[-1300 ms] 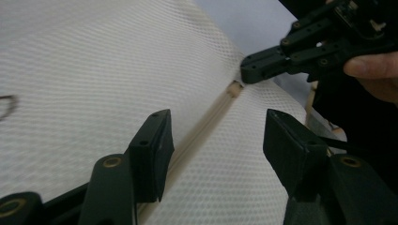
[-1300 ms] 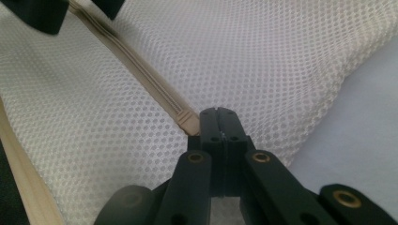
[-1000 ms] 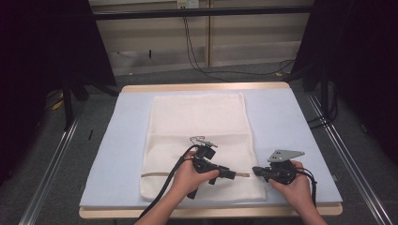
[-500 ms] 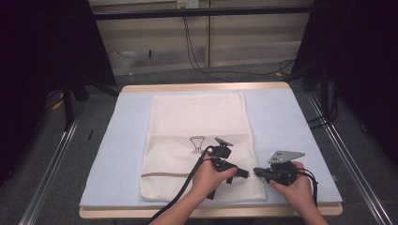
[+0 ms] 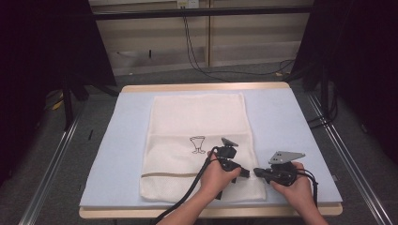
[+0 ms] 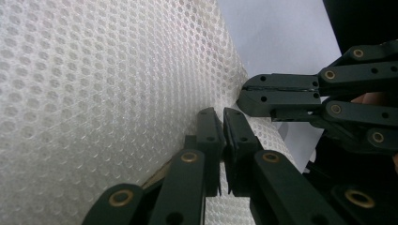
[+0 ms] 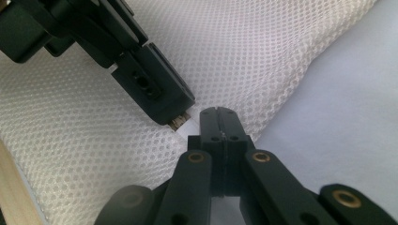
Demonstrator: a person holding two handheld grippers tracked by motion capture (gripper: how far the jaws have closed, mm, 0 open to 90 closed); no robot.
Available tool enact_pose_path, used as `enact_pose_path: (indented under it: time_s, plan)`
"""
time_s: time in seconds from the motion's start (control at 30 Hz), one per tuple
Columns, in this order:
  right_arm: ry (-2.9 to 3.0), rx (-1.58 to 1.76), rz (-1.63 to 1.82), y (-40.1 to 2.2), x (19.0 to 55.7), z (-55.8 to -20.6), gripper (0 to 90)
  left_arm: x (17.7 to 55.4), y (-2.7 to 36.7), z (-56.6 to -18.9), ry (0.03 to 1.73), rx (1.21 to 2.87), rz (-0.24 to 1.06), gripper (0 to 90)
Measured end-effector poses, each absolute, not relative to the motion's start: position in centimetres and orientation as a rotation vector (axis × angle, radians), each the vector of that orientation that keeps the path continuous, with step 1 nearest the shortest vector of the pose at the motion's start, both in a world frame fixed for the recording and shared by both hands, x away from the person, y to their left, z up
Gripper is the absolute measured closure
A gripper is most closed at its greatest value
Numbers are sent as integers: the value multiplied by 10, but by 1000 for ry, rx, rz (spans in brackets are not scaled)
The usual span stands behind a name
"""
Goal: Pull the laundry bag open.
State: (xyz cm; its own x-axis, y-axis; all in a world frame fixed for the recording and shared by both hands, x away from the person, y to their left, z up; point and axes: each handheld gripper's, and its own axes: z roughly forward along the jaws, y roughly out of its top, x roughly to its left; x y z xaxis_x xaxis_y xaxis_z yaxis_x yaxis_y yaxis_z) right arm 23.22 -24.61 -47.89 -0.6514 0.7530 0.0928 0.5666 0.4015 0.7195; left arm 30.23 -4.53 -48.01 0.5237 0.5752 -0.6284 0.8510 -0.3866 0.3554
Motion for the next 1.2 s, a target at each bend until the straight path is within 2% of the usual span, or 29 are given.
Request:
enact_pose_path:
  time_s: [0.13, 0.23, 0.3, 0.8, 1.13, 1.2]
  plan:
    - [2431, 1117, 1042, -243, 231, -478, 900, 301, -46, -479, 1210, 2046, -570, 873]
    - [2440, 1109, 1033, -242, 232, -477, 900, 305, -37, -478, 1160, 2113, -586, 875]
    - [2444, 1123, 1042, -243, 233, -478, 900, 307, -28, -475, 1185, 2101, -595, 875]
    - [2454, 1130, 1029, -242, 234, -477, 900, 313, 81, -462, 1248, 2044, -560, 874]
    - [2448, 1139, 1040, -243, 235, -477, 900, 309, 132, -454, 1272, 2025, -482, 874]
    - [2453, 1125, 1042, -243, 235, -477, 900, 309, 165, -455, 1331, 1993, -453, 874]
